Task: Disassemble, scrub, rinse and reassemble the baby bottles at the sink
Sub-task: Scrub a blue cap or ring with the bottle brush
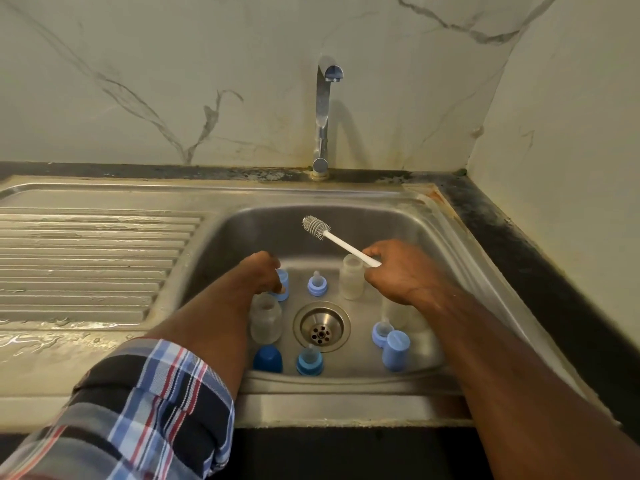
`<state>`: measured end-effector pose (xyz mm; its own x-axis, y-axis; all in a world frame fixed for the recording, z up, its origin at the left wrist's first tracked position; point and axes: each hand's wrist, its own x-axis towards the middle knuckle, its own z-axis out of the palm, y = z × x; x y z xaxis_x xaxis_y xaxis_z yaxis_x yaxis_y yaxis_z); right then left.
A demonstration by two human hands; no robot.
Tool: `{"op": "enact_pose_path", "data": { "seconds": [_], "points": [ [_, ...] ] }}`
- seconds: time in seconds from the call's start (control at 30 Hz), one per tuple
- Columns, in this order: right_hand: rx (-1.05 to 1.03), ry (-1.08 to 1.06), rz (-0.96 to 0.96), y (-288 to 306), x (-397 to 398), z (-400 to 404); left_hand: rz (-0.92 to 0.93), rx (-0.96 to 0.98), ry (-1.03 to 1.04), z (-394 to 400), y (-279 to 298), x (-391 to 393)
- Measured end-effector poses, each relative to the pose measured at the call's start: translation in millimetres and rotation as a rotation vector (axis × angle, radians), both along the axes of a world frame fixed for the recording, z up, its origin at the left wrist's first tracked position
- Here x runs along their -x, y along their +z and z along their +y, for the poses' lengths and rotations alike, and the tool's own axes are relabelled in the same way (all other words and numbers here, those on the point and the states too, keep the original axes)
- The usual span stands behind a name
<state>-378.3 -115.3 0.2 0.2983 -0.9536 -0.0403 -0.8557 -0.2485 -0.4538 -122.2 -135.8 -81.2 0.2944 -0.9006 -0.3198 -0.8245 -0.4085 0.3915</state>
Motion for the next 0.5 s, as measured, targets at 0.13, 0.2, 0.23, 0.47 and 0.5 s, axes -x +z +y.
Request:
{"op": "enact_pose_path", "data": {
  "seconds": [0.13, 0.2, 0.23, 0.47, 0.5],
  "points": [
    [-0.015, -0.002, -0.011, -0.3, -0.1, 0.6, -0.080, 0.008, -0.034, 0.0, -1.3, -1.5],
    [-0.023, 0.001, -0.015, -0.9, -0.1, 0.5, -0.108, 0.005, -0.050, 0.1, -2.4, -1.3],
    [-0.023, 0.002, -0.019, -0.9, 0.0, 0.4, -0.121, 0.002, -0.059, -0.3, -3.3, -1.1],
    [-0.022, 0.012, -0.040, -0.9, 0.4, 0.5, -0.143, 0.029, -0.060, -0.8, -5.4, -0.3],
    [-0.020, 0.012, -0.045, -0.5, 0.5, 0.6, -0.113, 0.047, -0.029, 0.0, -4.6, -0.3]
  ]
}}
